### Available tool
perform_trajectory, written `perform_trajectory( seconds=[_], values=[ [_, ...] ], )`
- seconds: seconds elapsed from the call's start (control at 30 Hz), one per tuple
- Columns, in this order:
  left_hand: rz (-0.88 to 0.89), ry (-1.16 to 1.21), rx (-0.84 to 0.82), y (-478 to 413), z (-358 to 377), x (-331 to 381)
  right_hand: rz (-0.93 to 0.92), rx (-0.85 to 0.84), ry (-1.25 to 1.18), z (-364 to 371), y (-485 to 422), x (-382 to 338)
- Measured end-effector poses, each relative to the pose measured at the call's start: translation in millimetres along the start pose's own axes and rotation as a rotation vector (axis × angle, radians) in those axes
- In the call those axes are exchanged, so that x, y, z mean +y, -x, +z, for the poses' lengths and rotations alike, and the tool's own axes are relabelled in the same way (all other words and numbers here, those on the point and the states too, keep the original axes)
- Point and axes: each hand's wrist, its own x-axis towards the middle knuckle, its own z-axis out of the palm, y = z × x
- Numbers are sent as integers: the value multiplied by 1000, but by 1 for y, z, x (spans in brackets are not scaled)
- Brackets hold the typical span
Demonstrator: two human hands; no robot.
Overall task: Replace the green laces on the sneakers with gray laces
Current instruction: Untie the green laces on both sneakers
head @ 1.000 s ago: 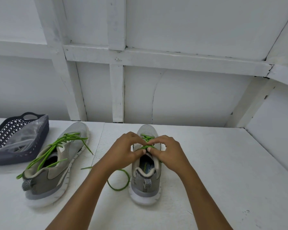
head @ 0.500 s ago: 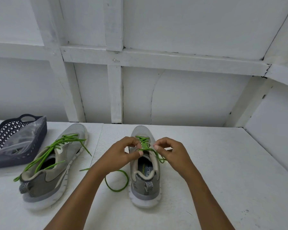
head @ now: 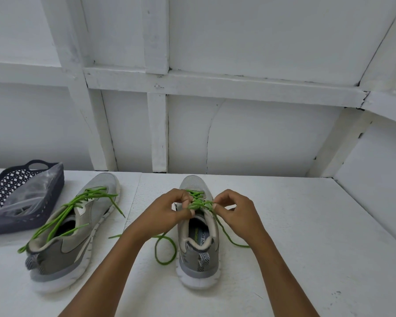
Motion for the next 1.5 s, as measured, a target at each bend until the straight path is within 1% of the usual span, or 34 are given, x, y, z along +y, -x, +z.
perform_trajectory(
  seconds=[0.07,0.13,0.23,0.33,0.47,0.53,0.6,0.67,0.73,0.77,0.83,0.9,0.97,1.03,1.07,1.1,1.17,1.27,1.37,1.43,1.5],
  values=[
    [-16,42,69,0,0,1,65,15,-6,1,0,5],
    [-39,113,152,-1,1,4,112,18,-74,5,1,5],
    [-92,362,244,1,3,12,136,-5,-391,10,0,0],
    [-98,538,325,4,-5,18,160,-23,-653,10,0,-5],
    [-93,804,475,3,-23,25,210,31,-985,-7,-6,-3],
    [-98,896,535,3,-33,25,236,94,-1061,-17,-9,1],
    [-100,976,575,2,-44,19,283,129,-1017,-23,-11,9],
    [-103,1005,602,3,-53,11,348,100,-900,-27,-10,16],
    [-118,962,602,4,-59,4,397,49,-779,-28,-8,19],
    [-122,922,588,5,-61,3,414,49,-774,-29,-8,21],
    [-121,866,570,9,-63,1,427,76,-917,-30,-8,22],
    [-99,907,573,12,-66,0,428,89,-1121,-32,-9,23],
    [-61,1072,538,15,-68,1,450,83,-1304,-35,-8,24],
    [-39,1221,479,17,-70,2,456,96,-1414,-35,-7,24],
    [-49,1232,450,18,-71,2,463,111,-1400,-35,-7,23],
    [-69,1192,426,18,-71,2,479,124,-1329,-33,-8,23],
    [-96,1011,374,19,-70,1,481,106,-1086,-30,-8,22],
    [-129,614,252,20,-63,-2,374,-50,-685,-24,-5,16],
    [-160,178,17,20,-50,0,237,-269,-319,-18,-1,2],
    [-161,14,-150,21,-42,4,189,-378,-177,-14,0,-4],
    [-143,-80,-262,22,-36,8,165,-417,-99,-15,0,-7]
  ],
)
